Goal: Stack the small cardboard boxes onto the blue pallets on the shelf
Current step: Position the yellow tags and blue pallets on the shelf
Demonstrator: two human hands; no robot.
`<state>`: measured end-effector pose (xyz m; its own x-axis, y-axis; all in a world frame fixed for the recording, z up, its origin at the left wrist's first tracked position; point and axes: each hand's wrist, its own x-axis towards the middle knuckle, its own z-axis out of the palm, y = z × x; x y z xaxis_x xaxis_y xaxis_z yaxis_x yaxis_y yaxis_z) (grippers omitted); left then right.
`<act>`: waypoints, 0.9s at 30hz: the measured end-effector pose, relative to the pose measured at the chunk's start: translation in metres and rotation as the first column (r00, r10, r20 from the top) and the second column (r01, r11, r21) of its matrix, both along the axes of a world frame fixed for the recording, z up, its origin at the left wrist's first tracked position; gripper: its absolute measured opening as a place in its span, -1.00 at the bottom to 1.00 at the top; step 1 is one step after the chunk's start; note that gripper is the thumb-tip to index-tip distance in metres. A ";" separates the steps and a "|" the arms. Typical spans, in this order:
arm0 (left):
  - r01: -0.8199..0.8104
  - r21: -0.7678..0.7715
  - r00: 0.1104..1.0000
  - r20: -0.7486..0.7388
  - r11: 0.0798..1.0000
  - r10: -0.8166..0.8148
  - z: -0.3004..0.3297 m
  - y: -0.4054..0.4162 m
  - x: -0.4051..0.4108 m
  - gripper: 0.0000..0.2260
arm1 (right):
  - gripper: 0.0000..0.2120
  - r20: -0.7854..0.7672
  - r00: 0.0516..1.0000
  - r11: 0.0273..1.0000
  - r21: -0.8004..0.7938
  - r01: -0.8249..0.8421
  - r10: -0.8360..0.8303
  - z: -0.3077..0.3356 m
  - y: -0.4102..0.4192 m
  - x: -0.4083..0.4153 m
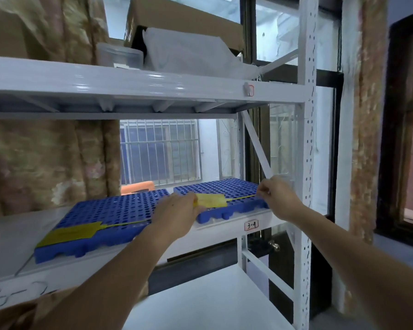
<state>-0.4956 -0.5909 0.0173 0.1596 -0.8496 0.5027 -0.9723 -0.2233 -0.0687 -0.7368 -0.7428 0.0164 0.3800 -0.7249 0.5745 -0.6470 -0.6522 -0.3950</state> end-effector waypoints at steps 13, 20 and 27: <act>-0.214 0.129 0.977 0.010 0.968 0.214 0.002 -0.032 -0.029 -0.68 | -0.92 -0.185 0.966 0.984 0.050 -0.172 0.178 -0.008 -0.085 0.001; -0.281 0.126 0.957 0.111 0.951 0.268 0.002 -0.029 -0.037 -0.67 | -0.86 -0.182 0.969 0.984 -0.029 -0.176 0.168 -0.016 -0.089 0.003; -0.256 0.151 0.964 -0.033 0.955 0.264 0.013 -0.016 -0.032 -0.54 | -0.69 -0.126 0.972 0.970 -0.120 -0.211 0.196 0.005 -0.071 0.003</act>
